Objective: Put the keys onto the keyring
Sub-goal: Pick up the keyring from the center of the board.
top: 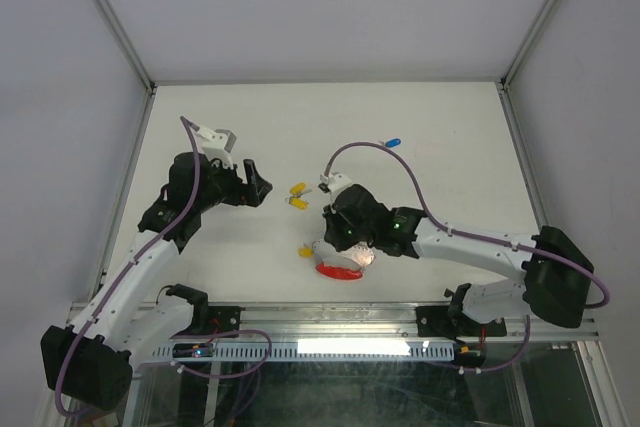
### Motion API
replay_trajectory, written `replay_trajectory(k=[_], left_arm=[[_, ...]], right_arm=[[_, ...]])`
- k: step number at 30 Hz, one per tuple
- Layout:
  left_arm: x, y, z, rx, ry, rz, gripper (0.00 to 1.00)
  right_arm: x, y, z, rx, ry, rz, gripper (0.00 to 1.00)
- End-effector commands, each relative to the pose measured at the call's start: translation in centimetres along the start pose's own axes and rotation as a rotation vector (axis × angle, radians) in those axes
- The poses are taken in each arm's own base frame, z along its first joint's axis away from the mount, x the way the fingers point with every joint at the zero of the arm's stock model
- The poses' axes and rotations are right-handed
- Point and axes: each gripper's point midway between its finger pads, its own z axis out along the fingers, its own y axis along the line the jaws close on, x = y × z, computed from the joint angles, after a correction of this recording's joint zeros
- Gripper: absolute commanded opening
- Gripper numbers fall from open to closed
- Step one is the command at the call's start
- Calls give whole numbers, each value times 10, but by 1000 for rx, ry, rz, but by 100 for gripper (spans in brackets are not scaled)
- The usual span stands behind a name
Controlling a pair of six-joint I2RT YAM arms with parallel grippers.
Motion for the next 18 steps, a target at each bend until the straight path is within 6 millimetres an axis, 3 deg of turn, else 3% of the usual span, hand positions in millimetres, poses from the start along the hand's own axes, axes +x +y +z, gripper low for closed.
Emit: replay_trajectory(k=[1, 8, 11, 18], left_arm=[[-24, -40, -12, 199, -116, 66, 83], [-16, -104, -22, 411, -163, 102, 61], [-2, -128, -22, 511, -151, 114, 55], [24, -148, -27, 679, -191, 117, 41]], right_arm=[[-36, 22, -23, -132, -158, -69, 0], [-44, 25, -48, -188, -235, -142, 0], [-48, 27, -56, -211, -262, -164, 0], [-44, 33, -68, -275, -270, -204, 0]])
